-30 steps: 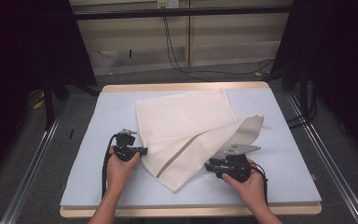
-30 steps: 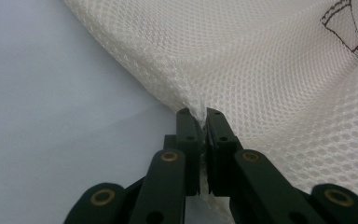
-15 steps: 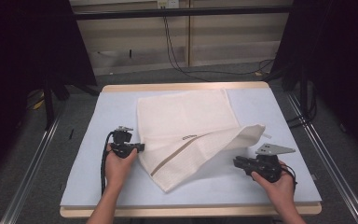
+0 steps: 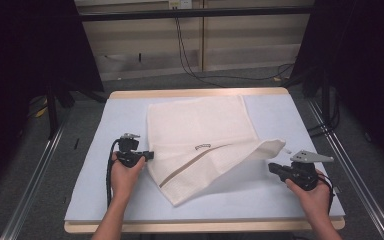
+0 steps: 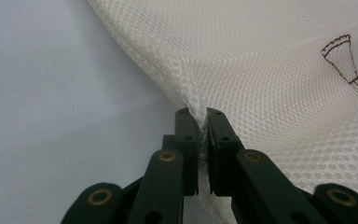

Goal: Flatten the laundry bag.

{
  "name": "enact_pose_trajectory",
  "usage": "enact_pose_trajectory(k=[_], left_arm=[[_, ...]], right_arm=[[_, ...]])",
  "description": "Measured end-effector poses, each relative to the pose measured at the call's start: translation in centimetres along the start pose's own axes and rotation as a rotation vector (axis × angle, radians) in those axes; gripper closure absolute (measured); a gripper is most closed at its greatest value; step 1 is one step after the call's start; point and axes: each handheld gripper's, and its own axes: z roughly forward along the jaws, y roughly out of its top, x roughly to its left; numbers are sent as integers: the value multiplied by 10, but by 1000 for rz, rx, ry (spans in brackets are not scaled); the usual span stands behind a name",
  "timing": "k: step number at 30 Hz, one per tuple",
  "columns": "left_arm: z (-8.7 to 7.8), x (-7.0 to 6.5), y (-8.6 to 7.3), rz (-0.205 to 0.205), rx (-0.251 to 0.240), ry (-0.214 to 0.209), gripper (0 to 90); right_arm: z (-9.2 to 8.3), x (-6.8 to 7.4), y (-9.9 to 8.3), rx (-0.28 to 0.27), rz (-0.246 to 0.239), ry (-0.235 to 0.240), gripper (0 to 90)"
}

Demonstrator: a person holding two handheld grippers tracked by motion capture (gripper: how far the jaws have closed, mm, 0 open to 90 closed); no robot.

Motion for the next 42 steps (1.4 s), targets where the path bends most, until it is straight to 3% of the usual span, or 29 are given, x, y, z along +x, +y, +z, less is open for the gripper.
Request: enact_pose_trajectory(k=[6, 8, 9, 16, 23, 25, 28, 29, 30, 31, 33, 35, 36, 38, 41, 42], left_arm=[[-1, 1, 0, 2, -4, -9, 789], [-3, 3, -1, 9, -19, 5, 711], [-4, 3, -1, -9, -32, -3, 679], [-17, -1, -4, -26, -56, -44, 460], [-19, -6, -12, -31, -14, -75, 449], [-20, -8, -15, -51, -4, -93, 439], [-20, -13, -19, -45, 21, -90, 431], [-20, -15, -21, -46, 30, -89, 440], [-19, -17, -23, -53, 38, -86, 534], [-19, -17, -23, -52, 51, -92, 534], [-17, -19, -25, -31, 82, -79, 637], [-14, -19, -25, -11, 127, -78, 814], [-14, -18, -25, -15, 123, -77, 900], [-16, -13, -22, -19, 143, -83, 900], [-20, -7, -17, -17, 129, -33, 900], [-21, -3, -15, -22, 119, -34, 900]], right_arm=[[-3, -12, -3, -2, 9, -42, 860], [-3, -14, -4, 6, 3, -55, 844], [-2, -15, -4, 8, -3, -60, 834], [-4, -23, -1, -17, -11, -85, 777], [-3, -30, 1, -32, 3, -91, 774], [-2, -31, 1, -37, 0, -90, 778], [-1, -29, 5, -45, -7, -79, 776], [-1, -28, 6, -50, 0, -78, 777], [1, -26, 7, -46, -10, -61, 774], [1, -26, 7, -46, -10, -61, 774], [2, -24, 7, -47, -12, -50, 771], [2, -23, 8, -47, -12, -47, 771], [2, -22, 8, -45, -14, -49, 771], [2, -22, 8, -44, -18, -51, 771], [3, -22, 6, -29, -17, -48, 762], [3, -23, 5, -26, -12, -49, 754]])
